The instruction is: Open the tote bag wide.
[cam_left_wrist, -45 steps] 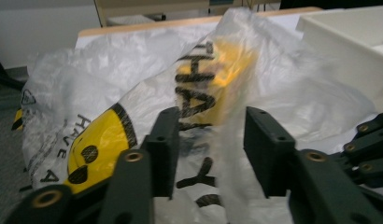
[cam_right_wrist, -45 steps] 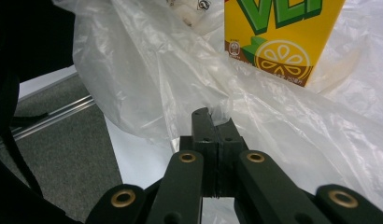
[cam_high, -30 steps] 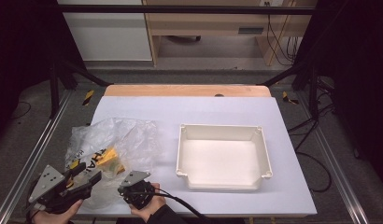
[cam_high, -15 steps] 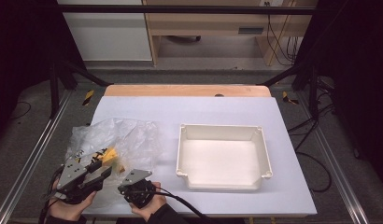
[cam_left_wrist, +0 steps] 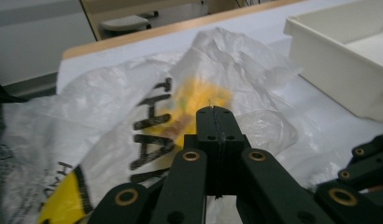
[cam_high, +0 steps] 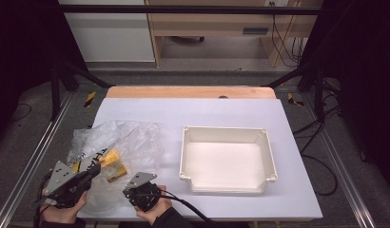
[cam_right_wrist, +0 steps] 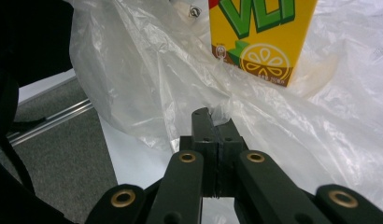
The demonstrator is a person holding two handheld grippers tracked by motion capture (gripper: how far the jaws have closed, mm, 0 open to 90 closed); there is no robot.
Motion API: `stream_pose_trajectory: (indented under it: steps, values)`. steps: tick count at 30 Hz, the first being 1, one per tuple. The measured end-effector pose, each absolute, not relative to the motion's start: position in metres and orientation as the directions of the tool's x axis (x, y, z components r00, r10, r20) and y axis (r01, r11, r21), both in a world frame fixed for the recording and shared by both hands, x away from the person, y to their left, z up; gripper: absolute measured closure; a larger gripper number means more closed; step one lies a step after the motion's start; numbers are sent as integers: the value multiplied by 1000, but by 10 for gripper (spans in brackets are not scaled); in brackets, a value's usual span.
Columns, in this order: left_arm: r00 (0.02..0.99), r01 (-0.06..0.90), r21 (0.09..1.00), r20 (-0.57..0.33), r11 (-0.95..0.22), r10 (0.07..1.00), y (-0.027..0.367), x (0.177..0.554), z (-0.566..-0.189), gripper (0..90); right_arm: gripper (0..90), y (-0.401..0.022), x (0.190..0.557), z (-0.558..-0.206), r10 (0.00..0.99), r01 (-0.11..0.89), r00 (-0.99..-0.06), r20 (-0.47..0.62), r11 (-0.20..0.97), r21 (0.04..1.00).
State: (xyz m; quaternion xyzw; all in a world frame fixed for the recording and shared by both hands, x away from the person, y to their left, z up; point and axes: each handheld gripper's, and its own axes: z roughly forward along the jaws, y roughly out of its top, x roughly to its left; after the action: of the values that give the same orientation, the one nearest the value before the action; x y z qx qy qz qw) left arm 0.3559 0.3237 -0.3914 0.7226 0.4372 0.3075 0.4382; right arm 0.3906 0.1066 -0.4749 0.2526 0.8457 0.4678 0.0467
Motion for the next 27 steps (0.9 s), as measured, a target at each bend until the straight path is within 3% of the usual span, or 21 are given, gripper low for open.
stream_pose_trajectory:
  steps: [14, 27]
  values:
    - [345, 320, 932, 52, -170, 937, 346, 365, -375, 900, 899, 107, 391, -476, 464, 384, -871, 159, 444, 810]
    - [296, 376, 918, 8, -124, 955, 369, 358, -399, 900, 899, 107, 391, -477, 468, 390, -868, 164, 441, 808]
